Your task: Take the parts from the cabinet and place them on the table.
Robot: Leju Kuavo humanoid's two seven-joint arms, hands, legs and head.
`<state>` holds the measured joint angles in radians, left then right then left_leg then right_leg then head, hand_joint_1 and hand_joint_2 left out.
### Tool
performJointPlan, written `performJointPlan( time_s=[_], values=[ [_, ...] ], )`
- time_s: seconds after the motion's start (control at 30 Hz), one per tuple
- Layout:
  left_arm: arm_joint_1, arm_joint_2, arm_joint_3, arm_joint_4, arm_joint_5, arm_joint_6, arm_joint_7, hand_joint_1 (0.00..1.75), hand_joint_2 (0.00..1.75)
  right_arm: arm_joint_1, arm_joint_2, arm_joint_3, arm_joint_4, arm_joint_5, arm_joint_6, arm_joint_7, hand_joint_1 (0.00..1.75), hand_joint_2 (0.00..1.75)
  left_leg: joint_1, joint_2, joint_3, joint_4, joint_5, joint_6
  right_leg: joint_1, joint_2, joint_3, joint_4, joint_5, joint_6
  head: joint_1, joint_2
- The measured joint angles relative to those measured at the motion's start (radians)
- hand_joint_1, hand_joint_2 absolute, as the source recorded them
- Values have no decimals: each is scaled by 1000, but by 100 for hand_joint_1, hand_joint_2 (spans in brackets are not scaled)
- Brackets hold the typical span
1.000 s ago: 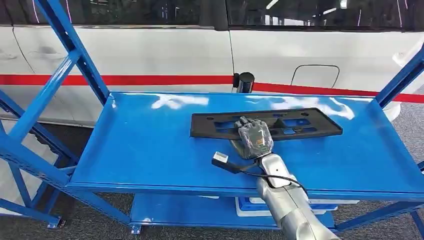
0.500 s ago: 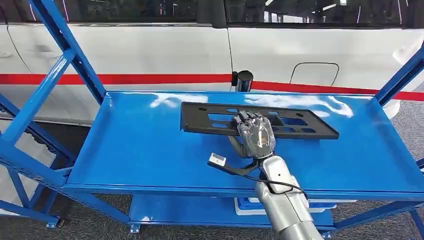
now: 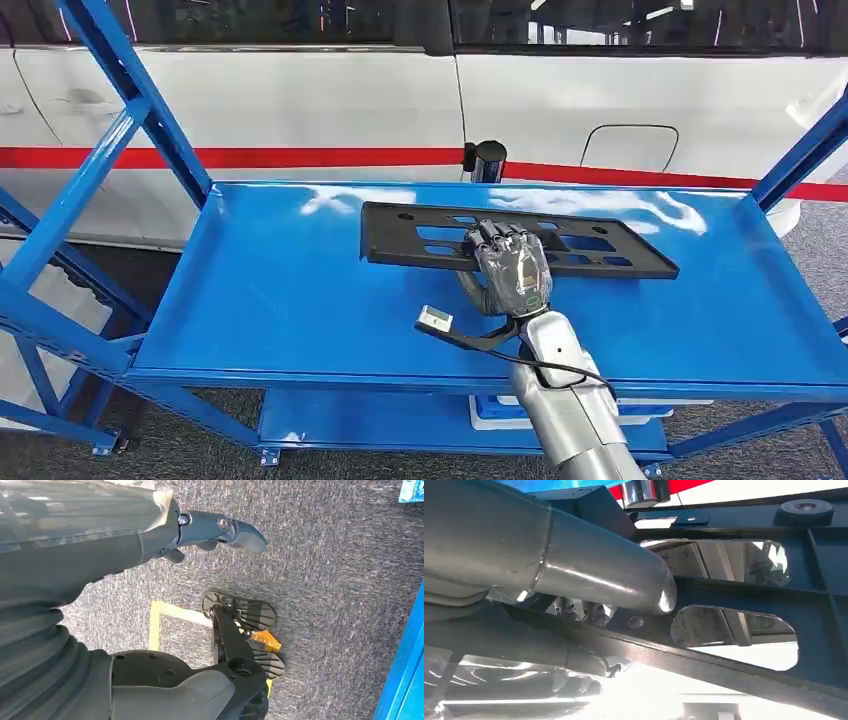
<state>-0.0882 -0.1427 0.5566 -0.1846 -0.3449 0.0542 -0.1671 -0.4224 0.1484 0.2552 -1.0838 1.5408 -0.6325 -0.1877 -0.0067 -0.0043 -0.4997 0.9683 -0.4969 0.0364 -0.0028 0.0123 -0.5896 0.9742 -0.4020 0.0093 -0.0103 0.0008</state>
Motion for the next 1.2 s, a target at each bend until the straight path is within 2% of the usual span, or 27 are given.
performJointPlan(
  time_s=[0.5,0.53,0.6,0.67,0.7,0.73,0.77,0.8,0.83,0.87,0.9,0.93,0.97,1.03,1.07,1.1,1.2],
  values=[
    [0,-1,9,0,-2,-5,-5,0,175,-12,0,17,-29,-7,1,13,175,0,0,0,0,0,0,0,0,0,0,0,0,0,0,0],
    [0,-1,11,0,-6,-5,-5,0,175,-5,1,19,-43,-34,0,-8,175,0,-3,0,-2,6,-2,3,-4,0,1,-3,1,2,0,0],
    [1,0,14,0,-14,-5,-5,0,175,49,5,23,-122,-101,-3,-62,175,0,-3,-2,-1,8,-4,7,-5,-1,-1,-2,1,2,0,0],
    [3,0,15,0,-25,-2,-9,0,175,198,0,38,-325,-91,-4,-70,175,0,-3,-10,-2,8,-2,12,-6,-9,3,-4,0,7,0,0],
    [6,0,16,0,-31,-2,-11,0,175,266,-3,54,-420,-80,-4,-63,175,0,-2,-13,0,-2,3,18,-3,-10,6,-6,1,9,-1,0],
    [9,-3,16,0,-33,-1,-13,0,175,316,-10,75,-501,-70,-4,-55,175,0,11,-8,11,-20,16,22,-1,-10,-6,5,-11,10,0,0],
    [8,-6,16,0,-34,0,-15,0,175,352,-18,87,-552,-66,-4,-49,175,0,9,-5,13,-24,18,27,-1,-10,-21,38,-35,6,1,0],
    [8,-5,16,0,-35,2,-16,0,175,380,-27,95,-609,-59,-4,-40,175,0,10,-1,12,-23,18,28,-3,-10,-52,107,-67,1,3,0],
    [8,-6,16,0,-37,4,-18,0,175,412,-38,101,-662,-55,-4,-33,175,0,10,2,11,-23,18,28,-6,-10,-95,205,-105,-2,3,0],
    [8,-7,16,0,-40,5,-20,0,175,437,-46,104,-701,-55,-4,-27,175,0,10,2,10,-23,17,28,-8,-10,-131,284,-131,-1,3,0],
    [8,-7,17,0,-41,7,-20,0,175,459,-56,109,-733,-56,-4,-24,175,0,10,3,10,-22,17,27,-11,-10,-152,331,-142,6,4,0],
    [8,-7,17,0,-41,7,-20,0,175,475,-64,113,-760,-58,-4,-24,175,0,11,4,11,-22,17,26,-15,-10,-147,325,-136,15,3,0],
    [8,-8,18,0,-41,7,-20,0,175,484,-72,116,-780,-62,-4,-24,175,0,13,3,11,-20,16,24,-19,-11,-121,278,-115,26,3,0],
    [8,-11,19,0,-40,6,-21,0,175,498,-87,118,-821,-74,-4,-26,175,0,19,0,12,-9,7,11,-32,-12,-13,85,-48,52,4,0],
    [8,-10,20,0,-40,6,-22,0,175,502,-96,118,-836,-86,-4,-31,175,0,17,1,8,2,0,0,-36,-13,17,20,-51,52,6,0],
    [6,-10,24,0,-37,6,-23,0,175,508,-101,118,-847,-98,-4,-40,175,0,13,-1,1,11,-8,-12,-28,-3,24,23,-47,36,5,0],
    [6,-10,27,0,-32,7,-23,0,175,525,-113,116,-872,-122,-4,-71,175,0,19,-1,-2,12,-4,-23,-24,-2,14,32,-45,21,2,0]
  ],
)
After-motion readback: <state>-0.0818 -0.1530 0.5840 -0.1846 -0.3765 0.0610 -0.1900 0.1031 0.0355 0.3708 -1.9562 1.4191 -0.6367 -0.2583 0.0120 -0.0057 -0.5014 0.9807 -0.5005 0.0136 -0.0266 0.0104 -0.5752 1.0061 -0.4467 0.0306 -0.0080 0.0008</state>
